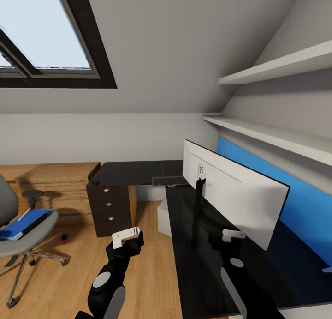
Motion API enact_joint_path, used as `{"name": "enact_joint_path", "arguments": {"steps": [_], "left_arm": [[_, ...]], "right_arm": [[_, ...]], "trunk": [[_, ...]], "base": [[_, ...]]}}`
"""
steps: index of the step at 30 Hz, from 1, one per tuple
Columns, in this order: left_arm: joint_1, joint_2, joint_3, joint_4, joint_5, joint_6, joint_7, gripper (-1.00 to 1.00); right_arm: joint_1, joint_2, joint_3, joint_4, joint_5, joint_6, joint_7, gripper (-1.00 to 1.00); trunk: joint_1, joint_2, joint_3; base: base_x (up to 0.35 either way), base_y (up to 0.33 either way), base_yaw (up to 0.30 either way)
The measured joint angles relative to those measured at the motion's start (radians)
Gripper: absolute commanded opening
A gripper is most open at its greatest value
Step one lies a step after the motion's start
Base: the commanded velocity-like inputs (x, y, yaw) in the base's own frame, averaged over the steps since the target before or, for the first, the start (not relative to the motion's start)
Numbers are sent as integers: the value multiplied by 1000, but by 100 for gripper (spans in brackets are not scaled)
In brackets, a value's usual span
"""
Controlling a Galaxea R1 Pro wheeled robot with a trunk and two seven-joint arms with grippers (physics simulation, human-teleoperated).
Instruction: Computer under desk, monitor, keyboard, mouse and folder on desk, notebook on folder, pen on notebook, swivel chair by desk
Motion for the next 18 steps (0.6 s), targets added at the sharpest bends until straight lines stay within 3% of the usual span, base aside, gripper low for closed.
{"name": "enact_joint_path", "arguments": {"steps": [9, 18], "left_arm": [[0, 0, 0, 0, 0, -2, 0, 100], [0, 0, 0, 0, -1, 0, 1, 100]], "right_arm": [[0, 1, 5, -2, 0, -1, 3, 100], [0, 3, 32, -4, -1, -2, 5, 100]], "trunk": [[0, 0, 0], [0, 1, 0]], "base": [[254, 0, 0], [165, -16, 0]]}}
